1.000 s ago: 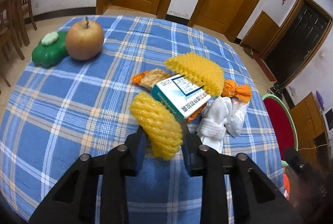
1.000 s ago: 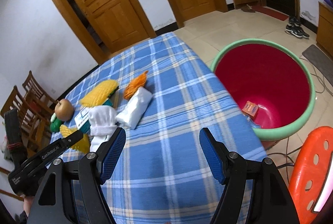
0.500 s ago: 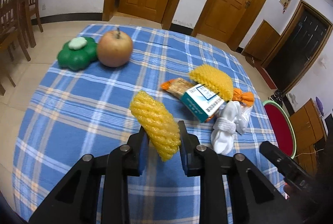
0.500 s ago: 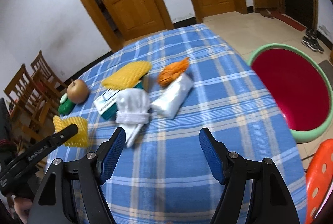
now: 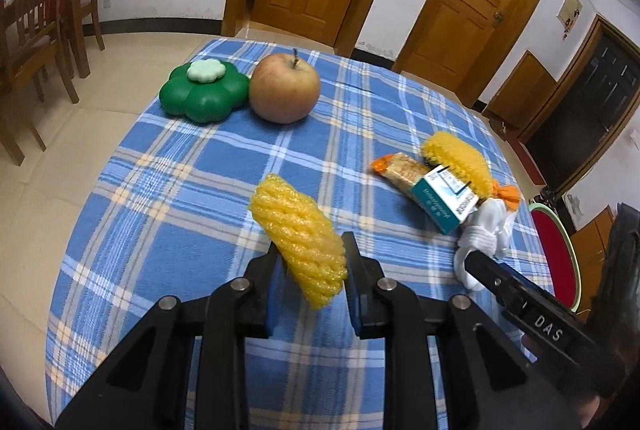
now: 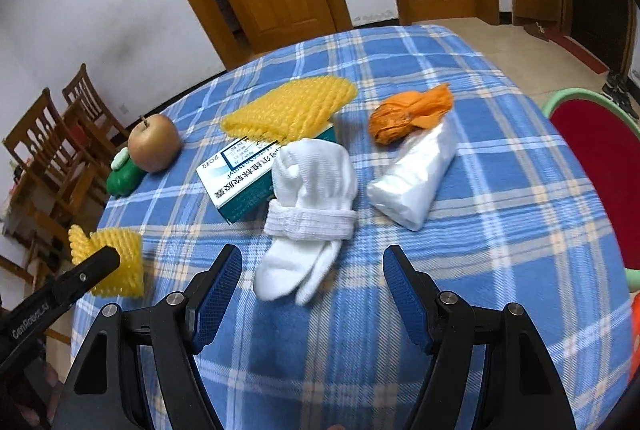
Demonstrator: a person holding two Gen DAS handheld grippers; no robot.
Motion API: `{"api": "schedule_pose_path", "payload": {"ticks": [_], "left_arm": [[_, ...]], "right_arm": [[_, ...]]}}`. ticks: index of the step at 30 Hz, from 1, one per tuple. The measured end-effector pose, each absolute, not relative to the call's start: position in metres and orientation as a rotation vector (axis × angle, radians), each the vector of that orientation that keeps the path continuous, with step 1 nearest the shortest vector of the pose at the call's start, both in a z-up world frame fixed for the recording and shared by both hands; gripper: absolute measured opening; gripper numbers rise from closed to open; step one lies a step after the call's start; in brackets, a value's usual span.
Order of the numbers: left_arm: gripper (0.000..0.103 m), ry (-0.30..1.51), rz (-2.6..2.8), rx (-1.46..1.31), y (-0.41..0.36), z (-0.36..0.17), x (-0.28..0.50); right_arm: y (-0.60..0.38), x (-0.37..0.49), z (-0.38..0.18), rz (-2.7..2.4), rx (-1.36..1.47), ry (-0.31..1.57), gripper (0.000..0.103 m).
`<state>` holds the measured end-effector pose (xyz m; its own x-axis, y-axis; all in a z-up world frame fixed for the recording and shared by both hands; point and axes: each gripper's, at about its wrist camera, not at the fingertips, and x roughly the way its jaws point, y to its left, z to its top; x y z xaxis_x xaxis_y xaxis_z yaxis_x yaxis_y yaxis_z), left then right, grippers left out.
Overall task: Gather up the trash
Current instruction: 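Grasp the white sock with the right tool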
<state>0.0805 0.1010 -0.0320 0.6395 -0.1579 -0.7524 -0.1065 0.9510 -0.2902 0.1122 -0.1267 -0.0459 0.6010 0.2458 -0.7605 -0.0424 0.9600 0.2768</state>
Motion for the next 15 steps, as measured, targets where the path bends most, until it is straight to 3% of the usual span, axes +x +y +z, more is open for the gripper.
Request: {"api": "schedule_pose_path", "payload": {"ticks": [2, 12, 15], "left_arm": [[0.026, 0.888, -0.027, -0.329, 0.103, -0.035, 0.082], [0.026, 0.892, -0.030, -0.318, 0.098, -0.036, 0.080], [0.026, 0.889, -0.037, -0.309, 0.092, -0.033, 0.078]], "right_arm": [[-0.123, 0.116, -0.048, 0.176, 0.232, 0.912, 0.072], [-0.118, 0.117, -0.053, 0.200, 0.195, 0.921, 0.026], [-0.120, 0.110, -0.049, 0.218, 0.190, 0.904, 0.017]]}}
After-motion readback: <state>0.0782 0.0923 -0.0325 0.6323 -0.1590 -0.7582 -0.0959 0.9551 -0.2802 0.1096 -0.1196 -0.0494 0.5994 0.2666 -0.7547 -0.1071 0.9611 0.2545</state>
